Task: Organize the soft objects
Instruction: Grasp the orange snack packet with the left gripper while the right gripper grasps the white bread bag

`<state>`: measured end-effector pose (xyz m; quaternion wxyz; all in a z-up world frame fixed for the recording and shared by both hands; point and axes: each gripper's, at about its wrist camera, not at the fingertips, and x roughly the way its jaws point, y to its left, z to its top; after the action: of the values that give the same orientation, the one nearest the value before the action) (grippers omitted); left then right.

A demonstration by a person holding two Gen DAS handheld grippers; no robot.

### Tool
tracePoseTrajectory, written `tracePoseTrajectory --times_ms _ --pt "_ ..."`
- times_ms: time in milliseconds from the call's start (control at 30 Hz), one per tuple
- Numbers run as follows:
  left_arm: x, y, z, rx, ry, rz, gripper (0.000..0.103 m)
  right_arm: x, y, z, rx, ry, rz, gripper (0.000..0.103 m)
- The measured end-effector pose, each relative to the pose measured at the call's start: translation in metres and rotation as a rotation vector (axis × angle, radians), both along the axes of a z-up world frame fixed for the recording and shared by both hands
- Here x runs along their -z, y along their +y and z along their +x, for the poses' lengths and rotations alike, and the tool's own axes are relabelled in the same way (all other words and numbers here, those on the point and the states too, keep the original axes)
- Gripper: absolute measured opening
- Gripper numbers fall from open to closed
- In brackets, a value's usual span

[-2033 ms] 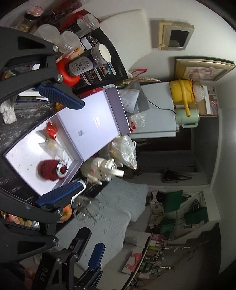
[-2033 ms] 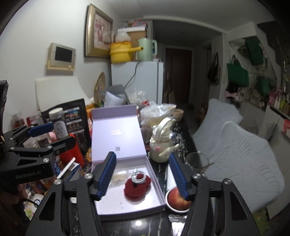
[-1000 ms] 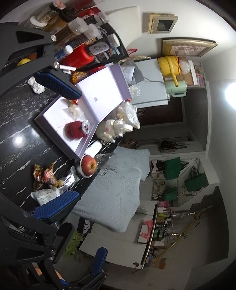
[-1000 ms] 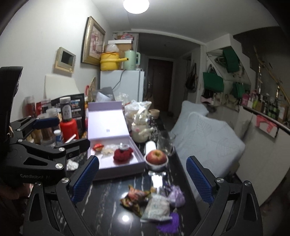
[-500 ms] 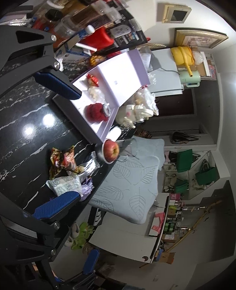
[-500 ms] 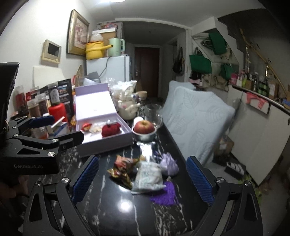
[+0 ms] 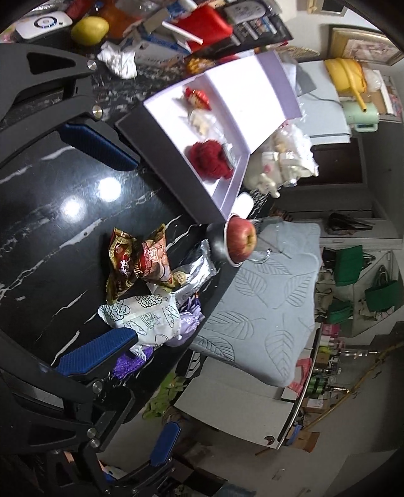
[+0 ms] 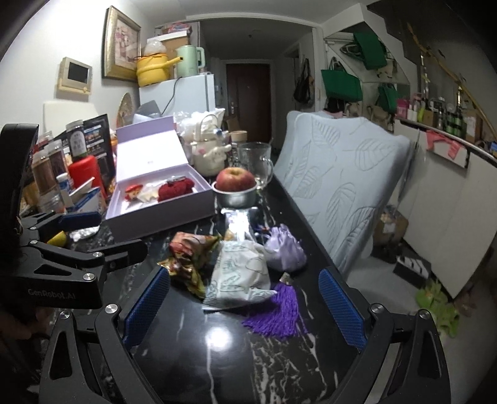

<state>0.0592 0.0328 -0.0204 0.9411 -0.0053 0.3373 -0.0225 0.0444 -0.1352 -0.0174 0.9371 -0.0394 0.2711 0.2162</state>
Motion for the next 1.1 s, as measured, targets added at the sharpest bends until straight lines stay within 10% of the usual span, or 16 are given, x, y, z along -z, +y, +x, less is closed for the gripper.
tracePoseTrajectory --times_ms 900,1100 --pt "0.07 0.004 0.101 0.048 0.216 -0.045 0.102 0.047 -0.006 0.08 -0.002 0.167 0.032 0.098" --pt "0.075 0.001 0.101 0.076 0.237 -0.051 0.054 0.048 -0.004 0.085 -0.004 0.177 0.026 0.098"
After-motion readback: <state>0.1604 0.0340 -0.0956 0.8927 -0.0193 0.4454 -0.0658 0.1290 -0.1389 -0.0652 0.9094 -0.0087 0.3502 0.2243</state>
